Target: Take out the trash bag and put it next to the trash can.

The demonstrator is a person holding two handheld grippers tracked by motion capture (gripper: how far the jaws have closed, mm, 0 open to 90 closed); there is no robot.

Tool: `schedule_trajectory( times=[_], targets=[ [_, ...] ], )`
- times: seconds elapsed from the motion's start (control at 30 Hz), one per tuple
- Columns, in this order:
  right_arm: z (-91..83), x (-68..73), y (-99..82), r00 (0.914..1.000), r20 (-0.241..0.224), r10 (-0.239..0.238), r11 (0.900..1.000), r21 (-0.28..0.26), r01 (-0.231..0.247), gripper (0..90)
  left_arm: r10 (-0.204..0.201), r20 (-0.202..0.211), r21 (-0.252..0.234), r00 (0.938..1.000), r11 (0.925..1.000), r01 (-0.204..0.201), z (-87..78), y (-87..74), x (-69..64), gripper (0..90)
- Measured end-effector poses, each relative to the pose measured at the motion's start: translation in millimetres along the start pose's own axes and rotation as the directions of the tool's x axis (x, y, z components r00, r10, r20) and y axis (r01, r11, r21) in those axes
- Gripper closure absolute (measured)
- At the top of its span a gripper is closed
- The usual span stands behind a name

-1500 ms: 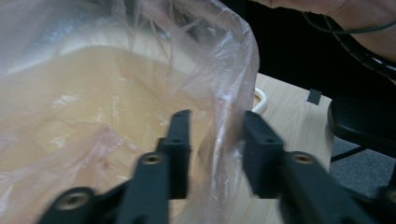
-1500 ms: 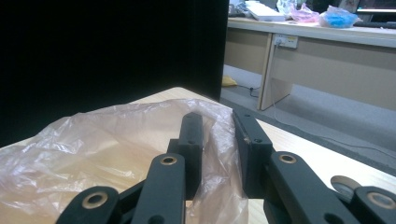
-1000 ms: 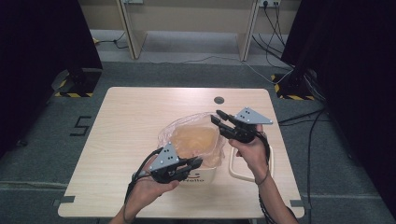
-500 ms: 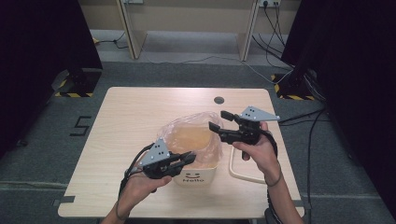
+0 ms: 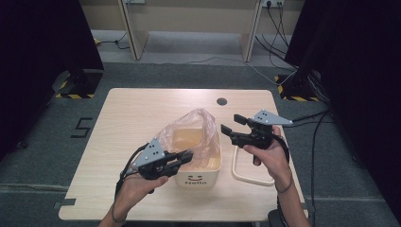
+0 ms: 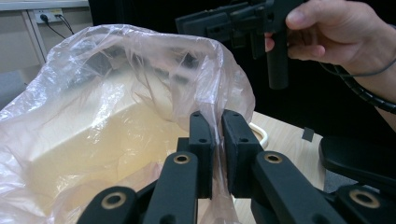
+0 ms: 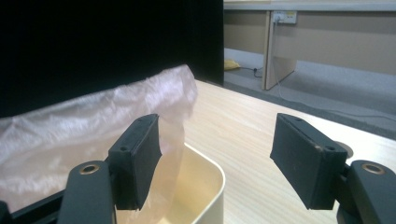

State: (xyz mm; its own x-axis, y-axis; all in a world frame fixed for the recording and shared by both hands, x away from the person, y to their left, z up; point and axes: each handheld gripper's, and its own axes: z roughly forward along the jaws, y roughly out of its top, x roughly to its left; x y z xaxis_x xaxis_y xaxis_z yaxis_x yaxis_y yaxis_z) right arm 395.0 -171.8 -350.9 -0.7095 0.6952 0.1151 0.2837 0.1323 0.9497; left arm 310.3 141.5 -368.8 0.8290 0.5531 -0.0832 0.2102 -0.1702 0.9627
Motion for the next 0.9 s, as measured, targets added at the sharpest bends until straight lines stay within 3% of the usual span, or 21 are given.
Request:
schedule_trajectory(
  times=[0.23,0.57,0.9],
  targets=[
    [-7.0,-6.3,-7.7,0.9997,0.021,0.014,0.9998,0.014,-0.014,32.2,-0.019,-0.017,-0.023,0.9997,0.9995,0.019,-8.7,3.0,7.7,82.1],
    [-11.4,-17.5,-13.6,0.9984,0.038,0.041,0.9988,0.026,-0.042,32.2,-0.039,-0.060,-0.065,0.9974,0.9973,0.035,-34.1,17.9,22.8,81.8],
    [-7.7,-19.7,-17.0,0.9983,0.036,0.045,0.9980,0.043,-0.047,32.3,-0.059,-0.149,-0.137,0.9870,0.9898,0.038,-70.2,28.9,37.6,81.9]
  ],
)
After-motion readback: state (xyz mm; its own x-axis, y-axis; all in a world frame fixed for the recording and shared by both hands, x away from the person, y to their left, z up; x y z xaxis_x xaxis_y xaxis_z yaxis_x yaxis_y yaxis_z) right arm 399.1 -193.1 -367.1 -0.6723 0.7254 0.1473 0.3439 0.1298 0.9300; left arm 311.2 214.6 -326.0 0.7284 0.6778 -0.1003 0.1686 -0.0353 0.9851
